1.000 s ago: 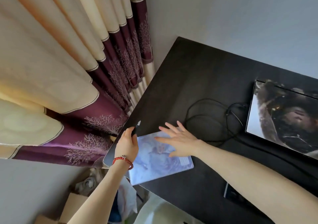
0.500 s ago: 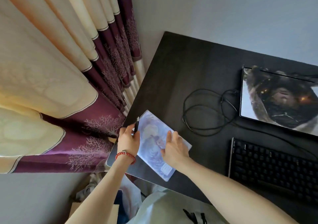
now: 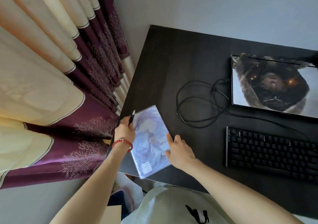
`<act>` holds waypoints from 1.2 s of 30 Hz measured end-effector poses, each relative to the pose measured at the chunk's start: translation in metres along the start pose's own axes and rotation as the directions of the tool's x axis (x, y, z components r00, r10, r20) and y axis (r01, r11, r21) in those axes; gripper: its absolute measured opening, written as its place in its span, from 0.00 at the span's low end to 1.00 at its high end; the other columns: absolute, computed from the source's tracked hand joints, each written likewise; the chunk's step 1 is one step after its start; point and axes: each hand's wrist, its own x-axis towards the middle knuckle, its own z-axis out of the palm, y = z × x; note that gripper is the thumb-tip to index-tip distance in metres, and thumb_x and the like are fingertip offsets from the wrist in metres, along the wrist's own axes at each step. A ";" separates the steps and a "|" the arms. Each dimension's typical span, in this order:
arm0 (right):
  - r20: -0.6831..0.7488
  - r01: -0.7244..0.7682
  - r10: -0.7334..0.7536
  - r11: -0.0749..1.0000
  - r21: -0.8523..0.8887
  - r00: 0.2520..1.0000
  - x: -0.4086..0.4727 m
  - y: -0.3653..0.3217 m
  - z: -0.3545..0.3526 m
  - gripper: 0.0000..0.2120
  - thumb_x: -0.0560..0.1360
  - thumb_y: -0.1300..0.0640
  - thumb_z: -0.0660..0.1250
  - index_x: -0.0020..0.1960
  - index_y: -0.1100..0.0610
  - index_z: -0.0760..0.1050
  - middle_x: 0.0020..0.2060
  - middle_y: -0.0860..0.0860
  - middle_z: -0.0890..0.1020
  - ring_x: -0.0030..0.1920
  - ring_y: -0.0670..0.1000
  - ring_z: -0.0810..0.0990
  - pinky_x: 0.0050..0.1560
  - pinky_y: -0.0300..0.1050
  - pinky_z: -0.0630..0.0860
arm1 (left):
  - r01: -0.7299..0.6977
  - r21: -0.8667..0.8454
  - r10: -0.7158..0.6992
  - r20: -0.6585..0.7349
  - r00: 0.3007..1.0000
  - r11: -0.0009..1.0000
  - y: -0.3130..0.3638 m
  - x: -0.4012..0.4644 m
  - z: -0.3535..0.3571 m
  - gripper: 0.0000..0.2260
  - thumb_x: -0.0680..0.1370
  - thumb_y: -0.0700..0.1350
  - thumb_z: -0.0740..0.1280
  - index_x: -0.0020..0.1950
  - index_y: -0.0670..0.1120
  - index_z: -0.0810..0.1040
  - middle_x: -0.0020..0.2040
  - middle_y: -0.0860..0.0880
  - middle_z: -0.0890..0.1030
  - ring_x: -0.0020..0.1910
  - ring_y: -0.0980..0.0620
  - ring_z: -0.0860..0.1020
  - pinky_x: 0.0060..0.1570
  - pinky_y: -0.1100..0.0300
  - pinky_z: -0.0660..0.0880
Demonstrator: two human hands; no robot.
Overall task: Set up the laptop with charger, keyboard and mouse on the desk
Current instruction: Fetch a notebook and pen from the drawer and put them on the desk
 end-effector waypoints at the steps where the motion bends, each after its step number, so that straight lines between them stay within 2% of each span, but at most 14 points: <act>1: 0.029 0.017 -0.019 0.998 0.054 0.999 -0.003 0.002 0.001 0.29 0.78 0.50 0.56 0.75 0.55 0.48 0.63 0.59 0.65 0.55 0.60 0.73 0.51 0.50 0.72 | -0.006 0.006 0.006 0.009 1.000 1.000 -0.001 0.006 -0.002 0.14 0.78 0.39 0.58 0.63 0.42 0.71 0.57 0.35 0.78 0.55 0.33 0.75 0.54 0.50 0.70; 6: 0.117 0.021 -0.072 0.921 0.389 0.991 -0.009 0.012 0.000 0.25 0.78 0.56 0.55 0.74 0.53 0.56 0.55 0.57 0.74 0.55 0.57 0.75 0.58 0.52 0.74 | -0.038 -0.020 0.039 0.071 0.997 0.999 0.010 0.018 -0.003 0.11 0.77 0.41 0.60 0.59 0.43 0.74 0.57 0.38 0.79 0.54 0.35 0.75 0.53 0.51 0.70; 10: -0.006 -0.012 0.020 0.789 0.614 1.000 -0.005 0.019 -0.018 0.14 0.77 0.58 0.57 0.59 0.56 0.76 0.39 0.56 0.81 0.40 0.57 0.79 0.40 0.46 0.75 | -0.001 -0.324 0.062 0.178 0.982 0.946 0.030 -0.003 0.008 0.03 0.78 0.41 0.61 0.49 0.44 0.73 0.50 0.40 0.82 0.46 0.43 0.79 0.40 0.64 0.74; 13: -0.013 -0.040 0.086 0.592 0.805 0.996 0.001 0.019 -0.035 0.11 0.77 0.56 0.60 0.56 0.54 0.77 0.42 0.46 0.80 0.37 0.41 0.76 0.33 0.37 0.73 | 0.111 -0.563 0.056 0.271 0.961 0.819 0.045 -0.022 0.021 0.06 0.78 0.39 0.61 0.42 0.45 0.73 0.49 0.42 0.82 0.51 0.47 0.79 0.49 0.64 0.70; 15: -0.046 0.008 0.053 0.572 0.820 0.998 0.004 0.015 -0.041 0.09 0.75 0.54 0.63 0.50 0.56 0.79 0.40 0.46 0.80 0.36 0.42 0.75 0.34 0.37 0.70 | 0.169 -0.629 0.046 0.311 0.949 0.759 0.053 -0.029 0.027 0.07 0.78 0.39 0.61 0.41 0.45 0.74 0.50 0.42 0.81 0.49 0.51 0.78 0.48 0.67 0.70; 18: -0.068 0.039 0.026 0.601 0.798 0.997 0.006 0.012 -0.039 0.05 0.73 0.57 0.66 0.43 0.58 0.78 0.34 0.48 0.79 0.34 0.45 0.73 0.40 0.42 0.70 | 0.187 -0.667 0.098 0.365 0.926 0.722 0.061 -0.034 0.035 0.05 0.77 0.38 0.62 0.42 0.42 0.73 0.49 0.42 0.81 0.41 0.57 0.80 0.38 0.73 0.74; 20: -0.058 0.017 0.042 0.645 0.764 0.997 0.008 0.013 -0.034 0.03 0.72 0.58 0.66 0.40 0.57 0.76 0.33 0.49 0.78 0.35 0.46 0.74 0.41 0.44 0.70 | 0.162 -0.675 0.122 0.353 0.928 0.720 0.062 -0.036 0.041 0.05 0.78 0.38 0.61 0.42 0.42 0.74 0.50 0.41 0.80 0.43 0.56 0.81 0.41 0.71 0.75; 22: -0.065 -0.036 0.121 0.689 0.724 0.991 0.009 0.016 -0.029 0.03 0.72 0.57 0.66 0.40 0.55 0.75 0.36 0.49 0.78 0.39 0.48 0.76 0.41 0.44 0.70 | 0.025 -0.466 0.095 0.232 0.968 0.884 0.055 -0.035 0.051 0.07 0.78 0.43 0.61 0.51 0.44 0.77 0.56 0.43 0.78 0.56 0.48 0.75 0.54 0.59 0.73; 23: -0.072 -0.073 0.174 0.707 0.703 0.982 0.010 0.019 -0.028 0.03 0.72 0.56 0.65 0.41 0.56 0.75 0.37 0.49 0.79 0.40 0.49 0.77 0.41 0.43 0.70 | -0.041 -0.195 0.071 0.148 0.986 0.980 0.049 -0.033 0.055 0.10 0.78 0.49 0.61 0.57 0.49 0.76 0.62 0.46 0.75 0.63 0.46 0.70 0.61 0.50 0.68; 25: -0.078 -0.145 0.253 0.753 0.642 0.964 0.008 0.024 -0.025 0.05 0.73 0.55 0.64 0.43 0.58 0.74 0.39 0.52 0.81 0.43 0.54 0.79 0.41 0.44 0.71 | -0.036 0.263 0.023 0.050 0.998 0.964 0.034 -0.028 0.057 0.22 0.74 0.59 0.61 0.67 0.60 0.65 0.74 0.49 0.59 0.73 0.43 0.54 0.67 0.38 0.55; 26: -0.073 -0.172 0.267 0.783 0.598 0.961 0.008 0.026 -0.023 0.06 0.74 0.55 0.63 0.43 0.58 0.73 0.42 0.54 0.81 0.45 0.56 0.79 0.41 0.45 0.71 | -0.012 0.345 -0.019 0.084 0.996 0.938 0.027 -0.026 0.058 0.28 0.72 0.64 0.61 0.70 0.64 0.57 0.76 0.50 0.50 0.74 0.42 0.46 0.67 0.34 0.49; 29: -0.049 -0.194 0.250 0.846 0.497 0.967 0.007 0.023 -0.018 0.08 0.75 0.56 0.62 0.51 0.59 0.71 0.48 0.57 0.81 0.51 0.60 0.79 0.46 0.48 0.73 | -0.051 0.411 -0.066 0.266 0.962 0.910 0.012 -0.017 0.059 0.40 0.67 0.70 0.63 0.70 0.68 0.41 0.75 0.50 0.34 0.73 0.39 0.34 0.64 0.28 0.45; 33: -0.044 -0.137 0.178 0.873 0.468 0.983 0.009 0.010 -0.013 0.16 0.76 0.57 0.62 0.62 0.58 0.66 0.57 0.58 0.77 0.58 0.61 0.76 0.55 0.54 0.73 | -0.162 0.444 -0.016 0.370 0.929 0.881 0.007 -0.003 0.054 0.41 0.67 0.68 0.64 0.68 0.69 0.38 0.74 0.50 0.31 0.72 0.37 0.31 0.65 0.27 0.45; 36: -0.049 -0.113 0.148 0.896 0.430 0.988 0.013 0.004 -0.011 0.18 0.76 0.58 0.61 0.65 0.58 0.64 0.60 0.59 0.74 0.60 0.62 0.74 0.58 0.55 0.71 | -0.239 0.453 0.034 0.414 0.910 0.859 0.006 0.006 0.050 0.42 0.67 0.67 0.65 0.69 0.68 0.37 0.74 0.51 0.30 0.71 0.38 0.29 0.65 0.29 0.43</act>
